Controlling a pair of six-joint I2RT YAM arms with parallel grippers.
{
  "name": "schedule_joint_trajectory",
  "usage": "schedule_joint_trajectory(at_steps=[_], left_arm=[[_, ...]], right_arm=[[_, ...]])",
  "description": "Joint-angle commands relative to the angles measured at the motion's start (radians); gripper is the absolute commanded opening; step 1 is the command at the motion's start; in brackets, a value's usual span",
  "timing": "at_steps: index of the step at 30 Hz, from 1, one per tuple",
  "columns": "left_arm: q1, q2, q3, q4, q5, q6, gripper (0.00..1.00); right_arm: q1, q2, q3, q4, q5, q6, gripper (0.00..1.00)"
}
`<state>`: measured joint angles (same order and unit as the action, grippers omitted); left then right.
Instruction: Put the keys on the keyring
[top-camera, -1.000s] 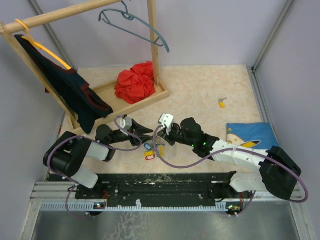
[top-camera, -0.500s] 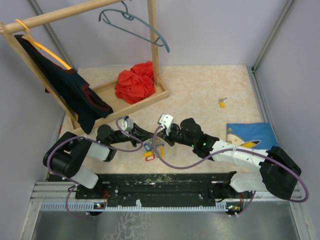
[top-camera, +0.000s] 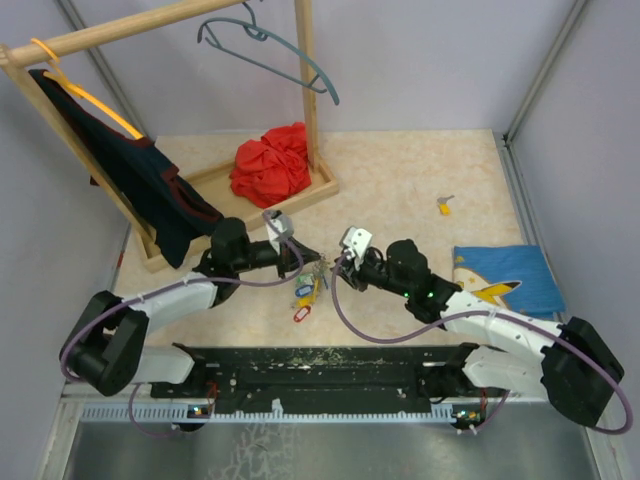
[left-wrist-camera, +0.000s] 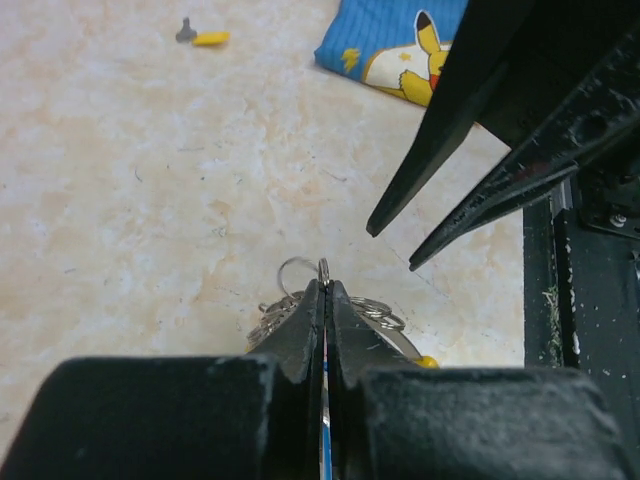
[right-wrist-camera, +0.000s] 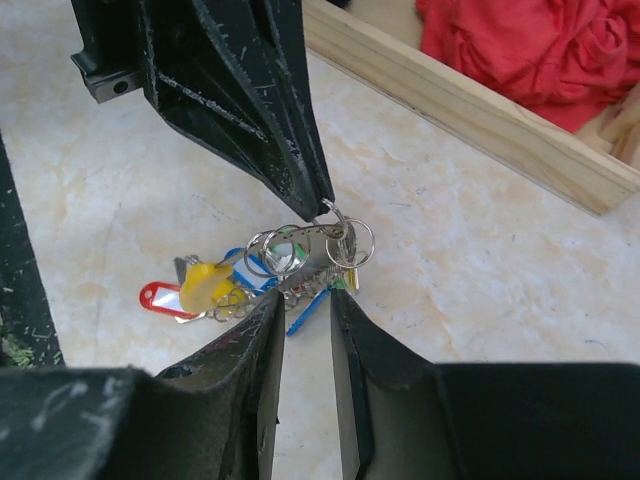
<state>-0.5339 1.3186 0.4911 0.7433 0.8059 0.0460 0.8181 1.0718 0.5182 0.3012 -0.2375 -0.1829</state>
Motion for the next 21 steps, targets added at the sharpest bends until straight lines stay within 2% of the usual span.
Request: schedule_joint_trajectory(at_steps=[1,5,10,14,21], left_arm=[[-0.055,-0.008,0.181,-0.473,-0.169,0.072,0.00],[-0.111,0.002,0.365,-0.846,-0.294,0.163,0.00],[-0.137,0.058,0.554,-1.199,-0.370,0.301,0.00],[-0.147,0.103,0.667,-1.343,-0.362,0.378,0.00],[-0.149,0.146,0.786,-1.481,-0.343,0.486,0.00]], right_arm=[[-0.037,-0.065,-0.040,0.077,-0.002,-0.009,0.26],[-0.057,-0.070,-0.098,0.157,0.056,0.028,0.28],[-0.060,-0.045,-0.134,0.270,-0.024,0.060,0.33],[-0.060,-0.052,-0.129,0.281,-0.085,0.032,0.34],[-0.093,-0.009,-0.101,0.344,-0.240,0.007,0.32]])
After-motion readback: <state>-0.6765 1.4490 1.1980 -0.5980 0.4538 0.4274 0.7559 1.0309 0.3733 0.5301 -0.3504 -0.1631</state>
